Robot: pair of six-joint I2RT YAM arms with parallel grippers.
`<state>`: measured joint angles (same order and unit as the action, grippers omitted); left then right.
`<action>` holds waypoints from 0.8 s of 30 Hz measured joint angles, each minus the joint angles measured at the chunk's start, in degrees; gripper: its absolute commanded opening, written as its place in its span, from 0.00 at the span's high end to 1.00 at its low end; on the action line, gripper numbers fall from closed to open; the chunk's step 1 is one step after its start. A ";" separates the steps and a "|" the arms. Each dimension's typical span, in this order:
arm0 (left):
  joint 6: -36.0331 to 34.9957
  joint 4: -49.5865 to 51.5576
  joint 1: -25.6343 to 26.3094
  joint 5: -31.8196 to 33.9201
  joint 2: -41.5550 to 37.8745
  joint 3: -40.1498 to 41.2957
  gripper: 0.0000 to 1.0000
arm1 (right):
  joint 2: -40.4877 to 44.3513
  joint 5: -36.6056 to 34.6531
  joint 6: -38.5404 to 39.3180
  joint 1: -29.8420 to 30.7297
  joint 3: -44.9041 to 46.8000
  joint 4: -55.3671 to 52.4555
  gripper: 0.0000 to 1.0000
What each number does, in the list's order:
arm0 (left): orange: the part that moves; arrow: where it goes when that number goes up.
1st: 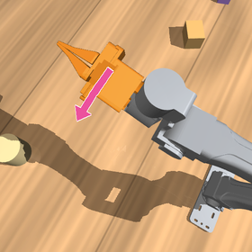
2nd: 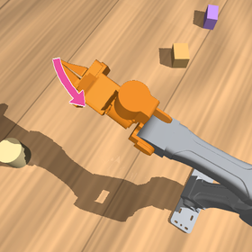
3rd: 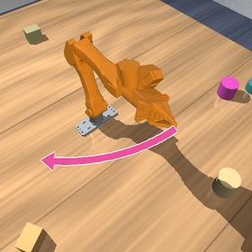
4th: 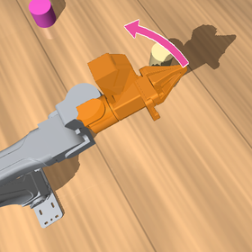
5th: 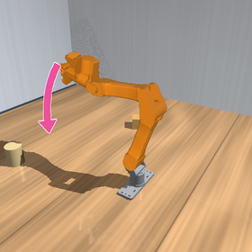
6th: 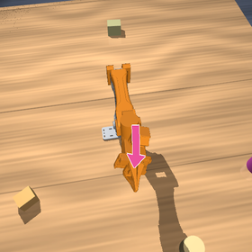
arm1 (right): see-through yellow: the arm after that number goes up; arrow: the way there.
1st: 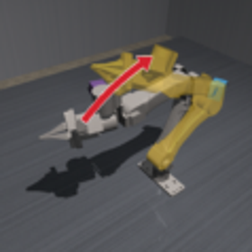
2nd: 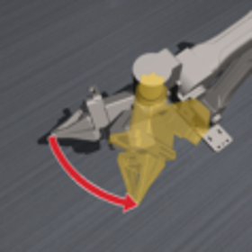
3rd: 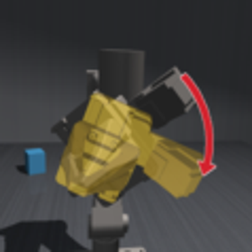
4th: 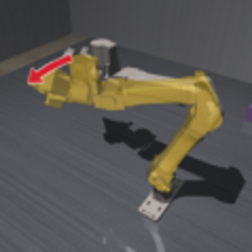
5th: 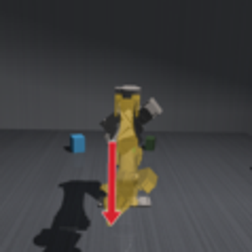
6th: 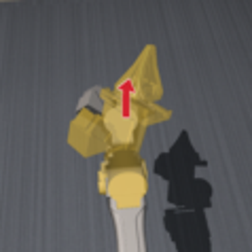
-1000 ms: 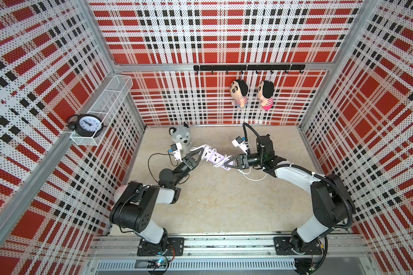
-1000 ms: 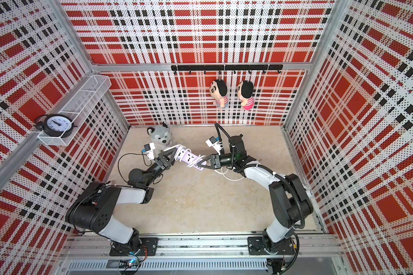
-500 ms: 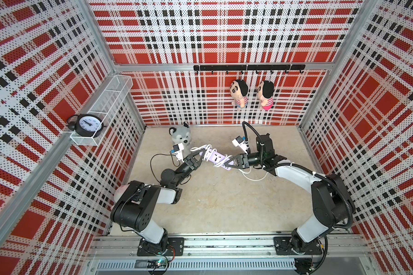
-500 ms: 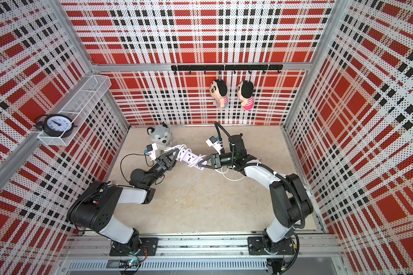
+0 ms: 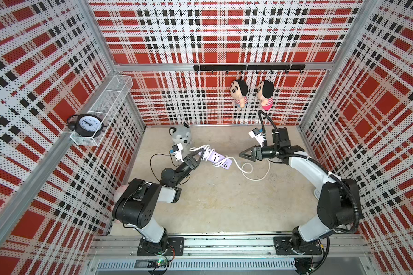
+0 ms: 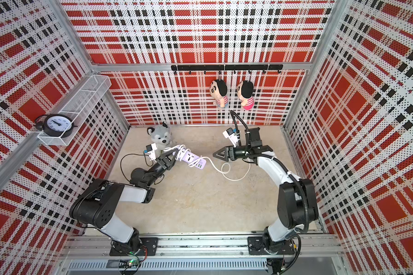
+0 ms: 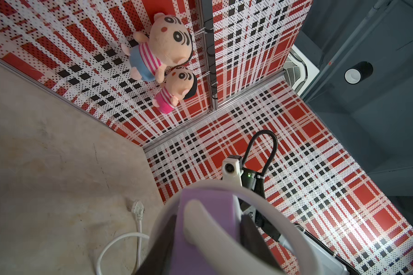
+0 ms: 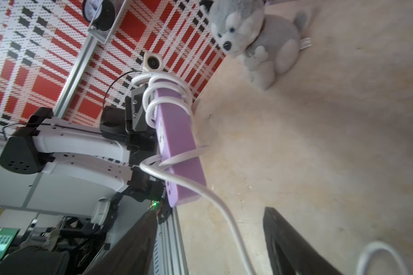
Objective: Unwrap the cord wrapped around the power strip
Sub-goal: Unwrap the power cord from the power strip.
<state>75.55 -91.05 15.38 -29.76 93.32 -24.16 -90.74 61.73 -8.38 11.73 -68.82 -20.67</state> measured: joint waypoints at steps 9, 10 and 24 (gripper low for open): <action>1.03 0.13 0.15 -0.48 1.60 -0.76 1.00 | -2.89 1.36 8.33 2.89 6.91 2.60 0.24; 1.09 0.13 0.15 -0.48 1.62 -0.76 1.00 | -3.30 1.60 8.96 4.04 7.08 2.67 0.24; 0.87 0.15 0.09 3.56 2.49 -3.54 1.00 | -2.97 5.55 6.75 11.56 14.47 10.27 0.34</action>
<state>76.42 -90.89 15.46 -26.20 95.81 -27.70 -93.71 67.29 -1.63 23.29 -54.35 -10.39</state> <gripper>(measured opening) 0.374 0.676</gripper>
